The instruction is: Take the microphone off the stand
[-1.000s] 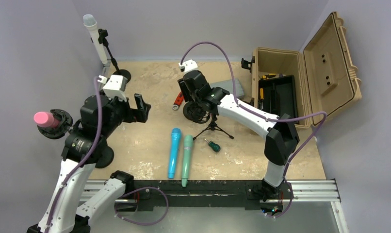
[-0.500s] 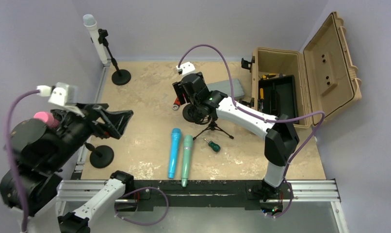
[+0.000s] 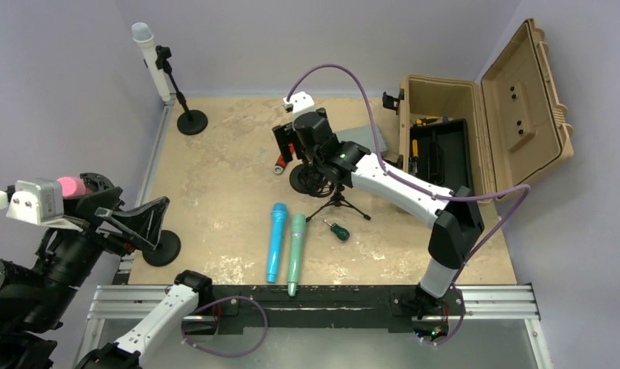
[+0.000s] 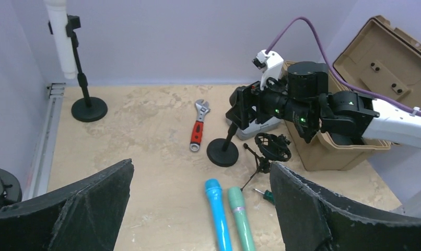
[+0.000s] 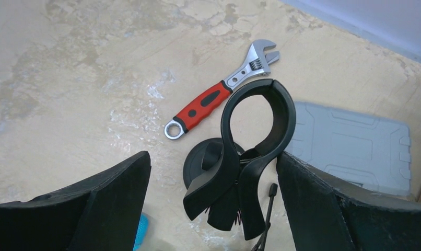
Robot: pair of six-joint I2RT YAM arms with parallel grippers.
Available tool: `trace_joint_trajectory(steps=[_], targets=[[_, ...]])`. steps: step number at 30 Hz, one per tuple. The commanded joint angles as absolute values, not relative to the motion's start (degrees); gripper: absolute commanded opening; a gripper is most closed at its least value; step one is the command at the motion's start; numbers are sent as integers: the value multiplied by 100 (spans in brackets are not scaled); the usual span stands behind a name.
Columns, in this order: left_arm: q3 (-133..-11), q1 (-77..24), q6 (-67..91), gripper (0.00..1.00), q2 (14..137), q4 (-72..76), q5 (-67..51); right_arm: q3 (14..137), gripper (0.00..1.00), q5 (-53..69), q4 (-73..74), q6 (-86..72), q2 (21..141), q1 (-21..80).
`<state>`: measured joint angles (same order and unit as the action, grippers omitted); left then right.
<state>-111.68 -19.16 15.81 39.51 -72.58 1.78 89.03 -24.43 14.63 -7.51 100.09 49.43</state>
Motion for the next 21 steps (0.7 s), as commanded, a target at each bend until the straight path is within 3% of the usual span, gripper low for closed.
trace_joint_trajectory(steps=[1,5,11,16,21], targets=[[-11614,-1911,1346,100,4061,-7518,561,9196,87,-2333,1274,-789,9645,4932],[-11858,-1909,1294,100,4024,-7708,1287,9324,89,-2233,1342,-821,9538,4931],[-11707,-1910,1224,96,4000,-8133,3629,9257,90,-1787,1103,-904,8957,4930],[-10518,-1905,682,97,3945,-7415,5466,9070,91,-1091,827,-1150,8515,4947],[-9059,-1911,30,93,3775,-5825,6216,8667,91,-698,613,-1305,8123,4949]])
